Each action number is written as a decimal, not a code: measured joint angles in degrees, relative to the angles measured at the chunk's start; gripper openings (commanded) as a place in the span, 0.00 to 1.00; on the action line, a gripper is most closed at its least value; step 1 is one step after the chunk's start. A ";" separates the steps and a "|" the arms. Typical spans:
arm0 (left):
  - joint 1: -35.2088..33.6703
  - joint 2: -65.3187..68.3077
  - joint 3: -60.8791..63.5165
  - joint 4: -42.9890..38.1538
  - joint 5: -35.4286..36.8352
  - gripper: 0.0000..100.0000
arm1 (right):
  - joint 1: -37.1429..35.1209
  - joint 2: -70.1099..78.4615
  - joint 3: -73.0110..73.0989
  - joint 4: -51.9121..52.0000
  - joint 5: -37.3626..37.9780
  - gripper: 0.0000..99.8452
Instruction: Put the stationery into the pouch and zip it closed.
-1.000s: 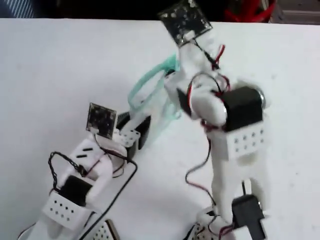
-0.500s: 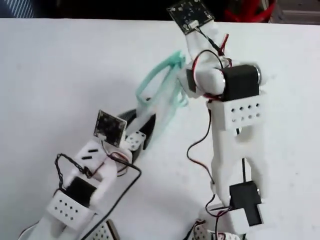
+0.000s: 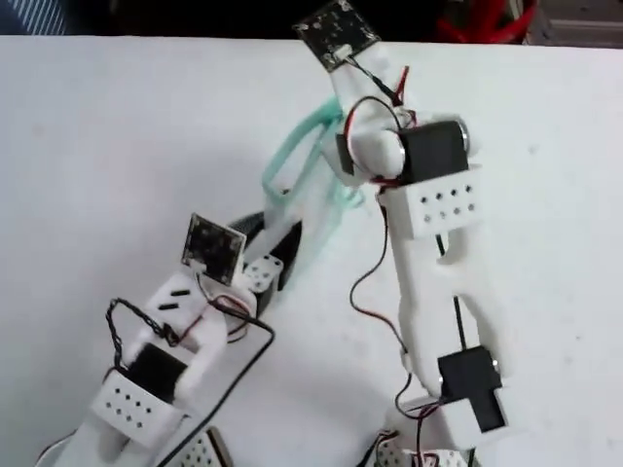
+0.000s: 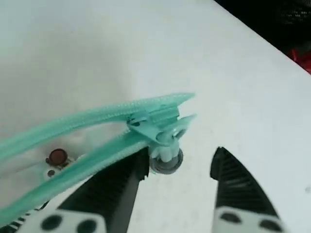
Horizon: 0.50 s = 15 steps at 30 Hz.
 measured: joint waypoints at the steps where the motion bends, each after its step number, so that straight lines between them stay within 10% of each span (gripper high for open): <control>1: 0.00 0.00 0.00 0.00 0.00 0.12 | 0.00 0.09 1.23 -1.41 0.00 0.15; 15: 0.00 0.00 0.00 0.00 0.35 0.15 | 0.09 -5.98 11.25 -12.84 0.44 0.02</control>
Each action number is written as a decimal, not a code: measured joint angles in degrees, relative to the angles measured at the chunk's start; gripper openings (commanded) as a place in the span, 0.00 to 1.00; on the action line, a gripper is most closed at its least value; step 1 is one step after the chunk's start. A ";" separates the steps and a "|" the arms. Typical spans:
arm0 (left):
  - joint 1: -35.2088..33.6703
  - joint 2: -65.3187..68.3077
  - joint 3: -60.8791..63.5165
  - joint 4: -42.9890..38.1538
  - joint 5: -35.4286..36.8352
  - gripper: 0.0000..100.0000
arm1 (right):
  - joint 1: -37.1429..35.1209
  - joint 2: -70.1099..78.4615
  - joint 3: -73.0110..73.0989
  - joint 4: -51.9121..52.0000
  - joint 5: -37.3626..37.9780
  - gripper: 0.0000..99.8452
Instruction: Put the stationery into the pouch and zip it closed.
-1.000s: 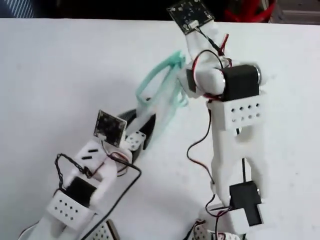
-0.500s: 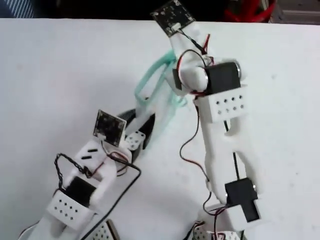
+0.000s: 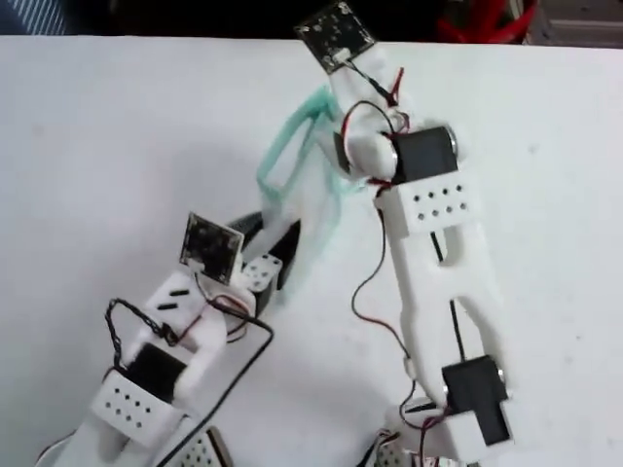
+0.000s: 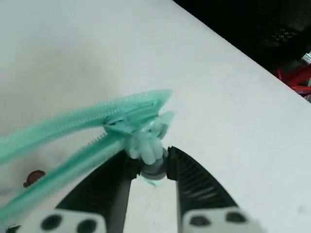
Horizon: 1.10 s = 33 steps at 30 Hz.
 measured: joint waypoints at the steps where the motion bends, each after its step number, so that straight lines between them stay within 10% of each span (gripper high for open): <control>1: 0.00 0.00 0.00 0.00 0.00 0.17 | 0.00 -1.49 0.70 -0.09 0.00 0.02; 33: 0.44 0.00 -2.55 4.13 2.73 0.02 | -7.12 -21.54 11.96 6.68 -0.53 0.02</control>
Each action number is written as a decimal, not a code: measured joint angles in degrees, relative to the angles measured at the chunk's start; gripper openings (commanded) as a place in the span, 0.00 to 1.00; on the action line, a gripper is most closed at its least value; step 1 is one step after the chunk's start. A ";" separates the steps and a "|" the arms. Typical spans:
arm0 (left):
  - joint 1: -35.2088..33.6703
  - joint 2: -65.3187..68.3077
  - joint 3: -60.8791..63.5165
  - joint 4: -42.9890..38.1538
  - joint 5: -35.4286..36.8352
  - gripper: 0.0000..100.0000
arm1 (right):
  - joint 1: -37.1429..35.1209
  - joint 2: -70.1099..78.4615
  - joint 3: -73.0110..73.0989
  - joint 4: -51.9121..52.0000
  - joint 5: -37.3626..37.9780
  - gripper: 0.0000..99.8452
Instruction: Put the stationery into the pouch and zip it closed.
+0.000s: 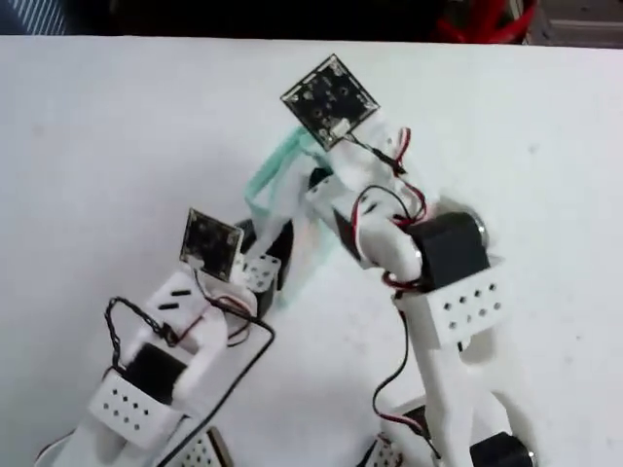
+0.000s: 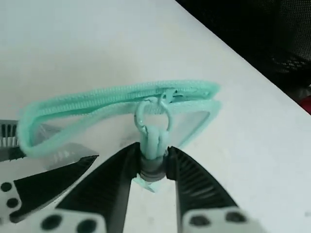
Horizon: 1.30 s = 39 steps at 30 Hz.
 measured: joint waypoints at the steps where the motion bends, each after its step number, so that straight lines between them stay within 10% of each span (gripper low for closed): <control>1: 0.00 0.00 0.00 0.00 0.00 0.02 | -0.88 0.00 -1.14 1.85 -0.79 0.02; 17: 0.00 0.00 0.09 0.09 -0.44 0.02 | -15.74 5.71 -13.54 14.68 -2.37 0.02; 39: -1.23 -17.76 0.09 3.96 2.20 0.12 | -4.48 5.98 -10.64 15.56 -1.67 0.02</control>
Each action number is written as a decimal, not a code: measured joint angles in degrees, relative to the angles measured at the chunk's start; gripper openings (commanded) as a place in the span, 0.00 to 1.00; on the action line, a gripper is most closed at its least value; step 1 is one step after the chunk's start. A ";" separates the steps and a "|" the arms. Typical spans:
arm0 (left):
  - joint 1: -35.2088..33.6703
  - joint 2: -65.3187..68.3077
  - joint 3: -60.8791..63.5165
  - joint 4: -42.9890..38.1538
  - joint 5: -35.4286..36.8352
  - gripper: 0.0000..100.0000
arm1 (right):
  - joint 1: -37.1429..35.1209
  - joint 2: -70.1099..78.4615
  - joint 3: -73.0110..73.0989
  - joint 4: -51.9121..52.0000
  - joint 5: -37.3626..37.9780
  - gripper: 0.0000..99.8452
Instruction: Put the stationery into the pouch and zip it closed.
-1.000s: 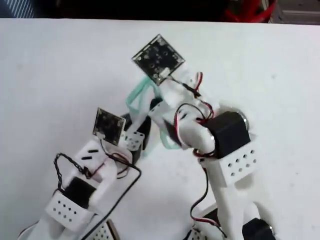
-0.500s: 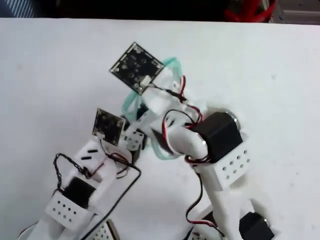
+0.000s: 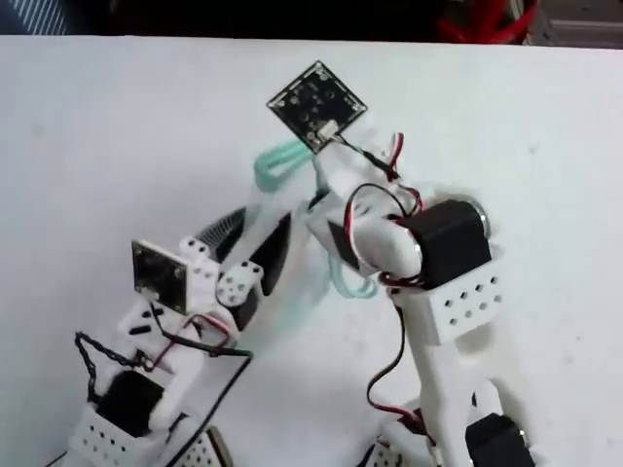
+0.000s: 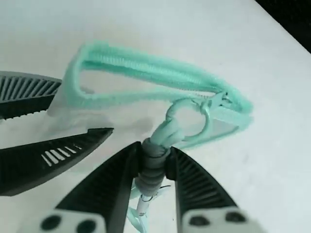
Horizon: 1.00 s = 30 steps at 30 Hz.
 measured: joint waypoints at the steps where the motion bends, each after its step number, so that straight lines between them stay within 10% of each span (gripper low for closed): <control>1: 0.09 0.00 0.00 0.00 0.00 0.12 | 0.00 0.00 0.09 0.00 0.00 0.02; 20: 2.99 -6.33 -10.73 20.57 -1.32 0.21 | 0.00 0.00 0.26 0.53 0.26 0.02; 30: 2.99 -6.24 -15.74 28.13 -1.32 0.02 | -0.09 0.00 0.26 0.53 0.26 0.02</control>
